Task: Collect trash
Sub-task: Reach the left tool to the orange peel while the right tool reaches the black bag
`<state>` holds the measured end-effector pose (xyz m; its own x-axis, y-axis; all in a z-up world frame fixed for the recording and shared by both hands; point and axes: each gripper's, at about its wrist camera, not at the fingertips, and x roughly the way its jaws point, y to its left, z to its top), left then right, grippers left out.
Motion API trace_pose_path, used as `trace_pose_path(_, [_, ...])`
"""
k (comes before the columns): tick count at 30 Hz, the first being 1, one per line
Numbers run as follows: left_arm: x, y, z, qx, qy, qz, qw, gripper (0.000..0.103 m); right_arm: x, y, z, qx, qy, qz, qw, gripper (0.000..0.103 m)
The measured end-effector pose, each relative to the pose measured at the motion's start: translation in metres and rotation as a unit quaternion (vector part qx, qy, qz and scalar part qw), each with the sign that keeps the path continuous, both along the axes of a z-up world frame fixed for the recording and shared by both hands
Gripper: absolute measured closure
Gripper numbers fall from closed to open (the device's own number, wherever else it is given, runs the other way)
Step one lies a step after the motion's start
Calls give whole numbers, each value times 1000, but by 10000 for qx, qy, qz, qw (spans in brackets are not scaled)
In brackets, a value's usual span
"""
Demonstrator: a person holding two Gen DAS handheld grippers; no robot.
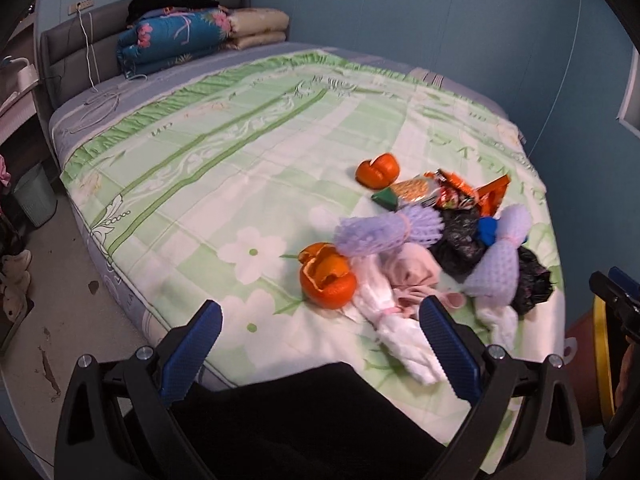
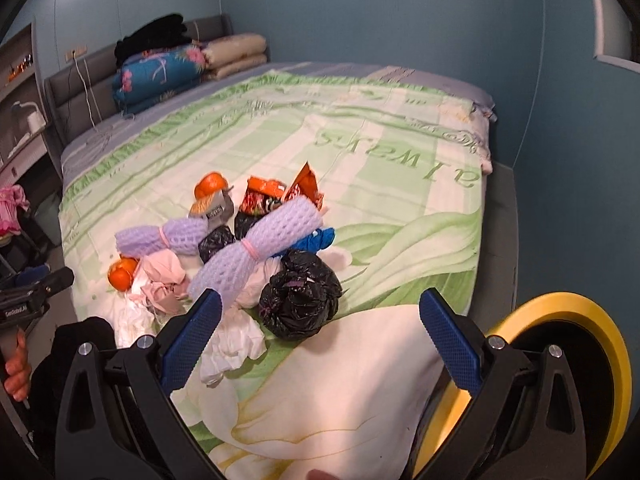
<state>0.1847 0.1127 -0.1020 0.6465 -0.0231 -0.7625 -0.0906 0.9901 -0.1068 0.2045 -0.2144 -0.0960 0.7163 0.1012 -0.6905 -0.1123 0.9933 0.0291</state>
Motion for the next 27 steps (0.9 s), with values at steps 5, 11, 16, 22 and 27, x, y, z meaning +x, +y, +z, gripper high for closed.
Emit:
trace_pose_path(5, [28,7,-17,52,275,-115,9995,8,37,10,-19,-141,411,92,9990,8])
trace_pose_path(11, [54,17,-39,-268,604,-158,9977,8,69,12,-39,-46,923,138,9956,9])
trace_pose_path(16, [68,20,-52,-429,726,-222,9962,8,87,3,-54,237,1350,-69,9905,20])
trace_pose_path(22, [81,20,-61,-641,740,-315,9947,8,99,2,-67,379,1684,-157,9849,24])
trace_pose_path(27, [94,16,-73,-884,889,-459,9910,18,111,3,-79,539,2039,-241,9772,31])
